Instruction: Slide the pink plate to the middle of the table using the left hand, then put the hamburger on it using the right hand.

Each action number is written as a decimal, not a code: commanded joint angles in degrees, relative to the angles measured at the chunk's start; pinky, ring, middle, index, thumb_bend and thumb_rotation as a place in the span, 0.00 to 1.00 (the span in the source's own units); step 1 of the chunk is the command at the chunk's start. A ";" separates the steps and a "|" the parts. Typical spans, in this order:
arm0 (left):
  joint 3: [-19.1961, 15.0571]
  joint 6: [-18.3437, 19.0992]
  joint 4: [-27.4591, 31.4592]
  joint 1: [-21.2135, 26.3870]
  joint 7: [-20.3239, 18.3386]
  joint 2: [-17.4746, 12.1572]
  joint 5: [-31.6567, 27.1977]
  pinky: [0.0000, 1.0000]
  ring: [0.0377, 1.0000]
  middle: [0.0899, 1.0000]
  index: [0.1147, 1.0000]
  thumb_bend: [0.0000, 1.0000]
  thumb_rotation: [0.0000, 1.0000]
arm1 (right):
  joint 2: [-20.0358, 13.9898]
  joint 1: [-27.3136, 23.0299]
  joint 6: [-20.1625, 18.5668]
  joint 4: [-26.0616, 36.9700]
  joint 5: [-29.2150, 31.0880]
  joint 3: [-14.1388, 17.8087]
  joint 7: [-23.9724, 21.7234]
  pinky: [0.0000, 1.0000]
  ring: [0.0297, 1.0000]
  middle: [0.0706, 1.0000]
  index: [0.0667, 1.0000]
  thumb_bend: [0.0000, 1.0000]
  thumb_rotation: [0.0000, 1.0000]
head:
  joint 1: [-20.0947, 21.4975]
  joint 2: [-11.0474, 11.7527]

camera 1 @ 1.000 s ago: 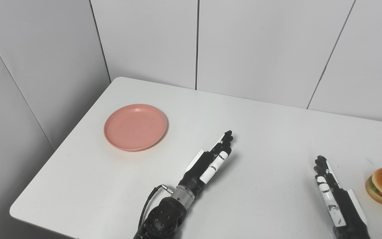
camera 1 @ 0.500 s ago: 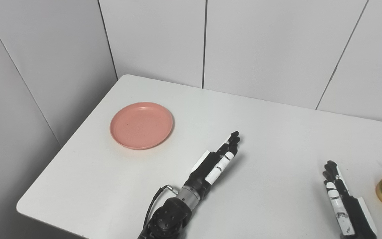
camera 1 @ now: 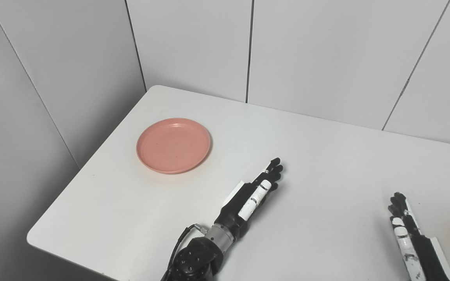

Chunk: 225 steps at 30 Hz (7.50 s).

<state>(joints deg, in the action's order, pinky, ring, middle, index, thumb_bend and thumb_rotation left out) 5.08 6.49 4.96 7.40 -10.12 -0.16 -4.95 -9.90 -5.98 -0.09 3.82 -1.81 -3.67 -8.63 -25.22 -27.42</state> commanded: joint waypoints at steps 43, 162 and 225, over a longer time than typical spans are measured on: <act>-20.58 8.88 11.41 18.73 5.40 -13.56 -9.58 0.99 0.98 0.98 0.99 0.45 1.00 | 0.15 0.34 -5.72 5.35 1.25 0.12 -0.46 1.00 1.00 1.00 1.00 0.00 1.00 | -2.36 -1.25; -24.16 1.39 -27.34 15.75 0.65 -15.90 -22.48 0.91 0.89 0.89 0.87 0.35 1.00 | 0.21 0.61 -8.01 7.41 0.48 0.34 -0.37 1.00 1.00 1.00 0.99 0.00 1.00 | 2.73 -7.69; -7.53 20.15 -10.89 13.76 -1.83 -2.36 -21.26 0.91 0.90 0.90 0.90 0.39 1.00 | 7.34 -0.61 -11.70 7.54 -11.53 -5.45 4.43 0.95 0.97 0.96 0.96 0.23 1.00 | 34.43 -17.47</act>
<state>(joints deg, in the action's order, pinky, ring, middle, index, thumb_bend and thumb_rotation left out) -2.91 24.94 -6.14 21.67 -11.82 -2.54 -26.17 -3.43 -5.80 -10.80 10.52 -13.13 -8.50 -4.06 9.23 -44.82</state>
